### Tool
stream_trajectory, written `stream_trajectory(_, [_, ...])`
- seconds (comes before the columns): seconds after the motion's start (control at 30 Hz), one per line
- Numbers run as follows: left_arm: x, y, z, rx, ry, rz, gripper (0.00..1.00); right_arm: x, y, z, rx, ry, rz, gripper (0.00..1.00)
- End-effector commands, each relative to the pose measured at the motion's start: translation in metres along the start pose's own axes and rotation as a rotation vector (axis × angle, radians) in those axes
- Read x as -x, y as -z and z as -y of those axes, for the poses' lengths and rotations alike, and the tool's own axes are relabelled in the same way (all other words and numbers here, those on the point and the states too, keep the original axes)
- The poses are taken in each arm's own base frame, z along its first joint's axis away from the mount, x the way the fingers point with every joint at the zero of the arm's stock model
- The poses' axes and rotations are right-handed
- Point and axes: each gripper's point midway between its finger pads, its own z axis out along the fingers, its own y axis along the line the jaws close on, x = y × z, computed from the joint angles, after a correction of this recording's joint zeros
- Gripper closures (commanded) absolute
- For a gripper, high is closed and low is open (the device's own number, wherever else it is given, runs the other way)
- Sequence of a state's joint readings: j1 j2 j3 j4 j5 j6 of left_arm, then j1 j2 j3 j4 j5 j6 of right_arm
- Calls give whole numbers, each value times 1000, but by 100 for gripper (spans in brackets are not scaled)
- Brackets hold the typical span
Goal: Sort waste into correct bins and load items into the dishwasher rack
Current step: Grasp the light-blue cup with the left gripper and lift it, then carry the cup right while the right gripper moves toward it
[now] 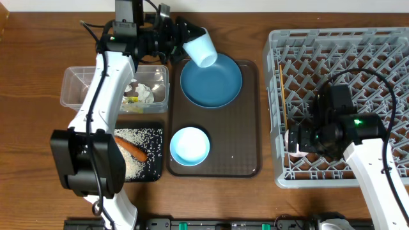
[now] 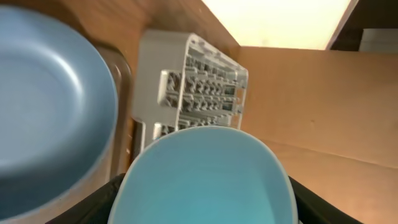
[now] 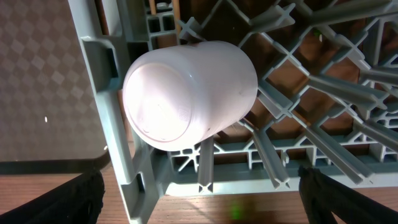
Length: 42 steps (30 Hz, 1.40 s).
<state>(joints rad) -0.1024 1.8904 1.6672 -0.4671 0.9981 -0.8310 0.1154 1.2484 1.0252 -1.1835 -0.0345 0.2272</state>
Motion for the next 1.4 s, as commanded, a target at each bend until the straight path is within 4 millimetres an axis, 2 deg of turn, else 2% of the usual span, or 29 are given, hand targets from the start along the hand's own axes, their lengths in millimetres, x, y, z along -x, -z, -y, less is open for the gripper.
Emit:
stream_trajectory(0.0, [-8,0,14,-28,66,-26,52,0,0,-1,7,-15,-1,1])
stream_trajectory(0.17, [-12,-9,14,-4,78,-17,51,1,0,1,-2,-4,4,1])
stream_trajectory(0.27, [-17,-17,14,15,84,-14,51,25,3,28,-174,122,106,1])
stream_trajectory(0.33, [-21,-23,15,28,96,-13,51,35,6,35,-222,137,143,1])
stream_trajectory(0.57, [-23,-35,13,73,92,26,51,37,6,33,-214,128,154,1])
stream_trajectory(0.63, [-23,-36,14,70,93,28,51,45,5,18,-123,70,192,1])
stream_trajectory(0.73, [-24,-36,14,69,116,27,51,28,2,-16,85,43,113,1])
stream_trajectory(0.77, [-24,-36,14,67,117,23,51,35,4,-30,159,47,138,1])
stream_trajectory(0.8, [-25,-36,15,65,120,19,51,40,10,-52,278,93,159,1])
stream_trajectory(0.87, [-29,-36,17,54,120,0,51,47,36,-103,579,276,236,1])
stream_trajectory(0.97, [-34,-36,20,35,127,-32,51,52,91,-153,955,486,381,1])
stream_trajectory(1.03, [-37,-36,23,24,133,-51,51,59,110,-163,1037,532,450,1])
stream_trajectory(1.1, [-39,-36,24,17,134,-65,51,76,120,-165,1043,491,506,1])
stream_trajectory(1.2, [-43,-38,26,13,142,-79,51,101,120,-163,964,386,567,1])
stream_trajectory(1.37, [-50,-43,28,14,133,-95,51,115,111,-172,823,349,640,1])
